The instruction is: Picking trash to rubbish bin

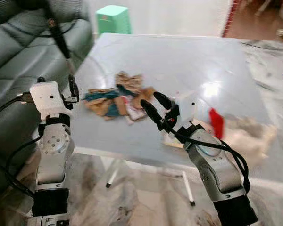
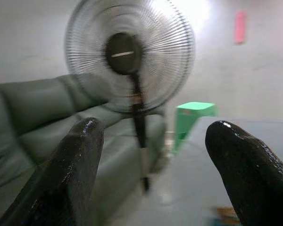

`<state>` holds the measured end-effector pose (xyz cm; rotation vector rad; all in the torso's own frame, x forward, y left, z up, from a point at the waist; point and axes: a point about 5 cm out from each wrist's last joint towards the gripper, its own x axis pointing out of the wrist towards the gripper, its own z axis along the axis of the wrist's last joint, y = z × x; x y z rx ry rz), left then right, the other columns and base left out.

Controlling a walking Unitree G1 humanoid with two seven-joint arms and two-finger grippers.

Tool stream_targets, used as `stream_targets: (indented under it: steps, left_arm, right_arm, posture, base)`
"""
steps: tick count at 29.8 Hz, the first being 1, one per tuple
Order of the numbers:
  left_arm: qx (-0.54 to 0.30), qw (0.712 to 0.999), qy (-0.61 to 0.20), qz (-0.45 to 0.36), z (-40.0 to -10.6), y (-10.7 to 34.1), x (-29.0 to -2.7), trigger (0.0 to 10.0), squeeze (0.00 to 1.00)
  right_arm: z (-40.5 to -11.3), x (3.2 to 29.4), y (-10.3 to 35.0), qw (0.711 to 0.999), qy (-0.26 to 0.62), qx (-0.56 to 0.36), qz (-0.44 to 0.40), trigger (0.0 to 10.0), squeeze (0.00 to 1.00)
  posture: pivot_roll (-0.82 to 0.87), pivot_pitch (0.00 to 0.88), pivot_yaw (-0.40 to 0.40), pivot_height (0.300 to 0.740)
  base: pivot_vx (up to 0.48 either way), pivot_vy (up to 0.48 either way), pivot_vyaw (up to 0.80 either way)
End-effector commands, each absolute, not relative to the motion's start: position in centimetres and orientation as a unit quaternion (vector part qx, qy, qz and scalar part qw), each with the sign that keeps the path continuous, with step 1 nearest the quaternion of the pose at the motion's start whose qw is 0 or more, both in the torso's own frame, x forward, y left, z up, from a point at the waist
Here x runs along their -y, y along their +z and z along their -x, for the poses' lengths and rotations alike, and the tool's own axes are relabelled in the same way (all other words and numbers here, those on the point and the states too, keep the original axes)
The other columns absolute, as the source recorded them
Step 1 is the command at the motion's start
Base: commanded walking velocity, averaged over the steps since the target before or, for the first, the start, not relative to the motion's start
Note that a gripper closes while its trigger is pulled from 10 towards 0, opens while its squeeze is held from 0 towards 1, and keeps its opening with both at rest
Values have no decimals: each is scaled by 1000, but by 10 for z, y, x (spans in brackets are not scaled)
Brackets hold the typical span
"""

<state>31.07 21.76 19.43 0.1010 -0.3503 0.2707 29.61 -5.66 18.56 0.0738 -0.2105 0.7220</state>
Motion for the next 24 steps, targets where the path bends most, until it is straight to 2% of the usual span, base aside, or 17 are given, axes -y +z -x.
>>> stream_targets:
  steps: [1,5,8,17,24]
  left_arm:
    - [180,976,116,-48,-312,199,-209,10000,0]
    - [178,976,112,-51,-312,198,-208,10000,0]
    - [174,977,110,-50,-312,196,-207,10000,0]
    - [162,981,102,-45,-313,190,-204,10000,0]
    - [61,997,21,-33,-320,157,-187,10000,0]
  right_arm:
    - [-297,64,184,934,341,104,-28,10000,0]
    - [-297,65,184,934,339,105,-27,10000,0]
    - [-297,65,184,935,338,106,-27,10000,0]
    - [-296,65,183,935,336,106,-27,10000,0]
    - [-297,66,184,937,333,102,-18,10000,0]
  posture:
    - [26,32,29,740]
    - [26,34,30,740]
    - [26,37,31,740]
    - [26,42,29,740]
    - [20,49,26,740]
  base:
    - [311,368,0]
    - [360,315,0]
    - [373,0,0]
    - [0,0,0]
    - [0,0,0]
